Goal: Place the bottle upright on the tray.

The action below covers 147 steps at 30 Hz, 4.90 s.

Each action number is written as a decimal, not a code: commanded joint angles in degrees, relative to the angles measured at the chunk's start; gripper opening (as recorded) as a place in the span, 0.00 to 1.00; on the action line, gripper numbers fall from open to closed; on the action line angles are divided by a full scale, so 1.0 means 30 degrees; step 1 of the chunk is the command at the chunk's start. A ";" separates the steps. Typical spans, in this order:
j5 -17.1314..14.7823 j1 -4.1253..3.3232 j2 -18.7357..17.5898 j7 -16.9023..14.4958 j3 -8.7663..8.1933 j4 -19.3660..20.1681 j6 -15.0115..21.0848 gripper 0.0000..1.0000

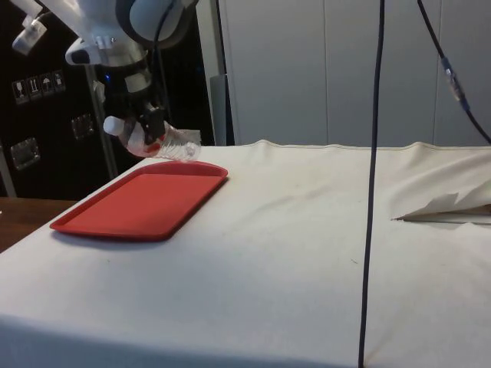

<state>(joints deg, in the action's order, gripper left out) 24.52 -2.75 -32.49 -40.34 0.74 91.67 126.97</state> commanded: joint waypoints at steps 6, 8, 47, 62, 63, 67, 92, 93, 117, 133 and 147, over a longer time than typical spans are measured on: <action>-0.0802 0.0267 -0.0172 -0.0401 -0.0153 -0.0019 0.1509 0.14; -0.0974 0.0286 -0.0210 -0.0439 -0.0210 -0.0019 0.1814 0.14; -0.6761 0.0726 -0.0592 -0.2750 -0.1070 0.0382 0.6417 0.14; -0.9759 0.0630 -0.0707 -0.4469 -0.1738 0.0516 0.6856 0.14; -1.0084 0.0859 -0.0726 -0.4756 -0.1490 0.0554 0.7181 0.14; -1.1154 0.0898 -0.0764 -0.5386 -0.1490 0.0554 0.7525 0.14; -1.7991 0.1108 -0.0879 -0.9969 -0.1623 0.0363 0.8231 0.14; -1.8564 0.1108 -0.0879 -1.0390 -0.1662 0.0344 0.8231 0.14; -2.3759 0.0974 -0.1012 -1.4419 -0.1967 0.0363 0.8403 0.14; -2.7139 0.1089 -0.1337 -1.7151 -0.1948 0.0325 0.8270 0.14; -3.0252 0.1012 -0.1814 -1.9863 -0.2139 0.0401 0.8155 0.14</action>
<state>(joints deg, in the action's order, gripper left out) -65.32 -0.17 -37.82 -98.89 -6.30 93.28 150.92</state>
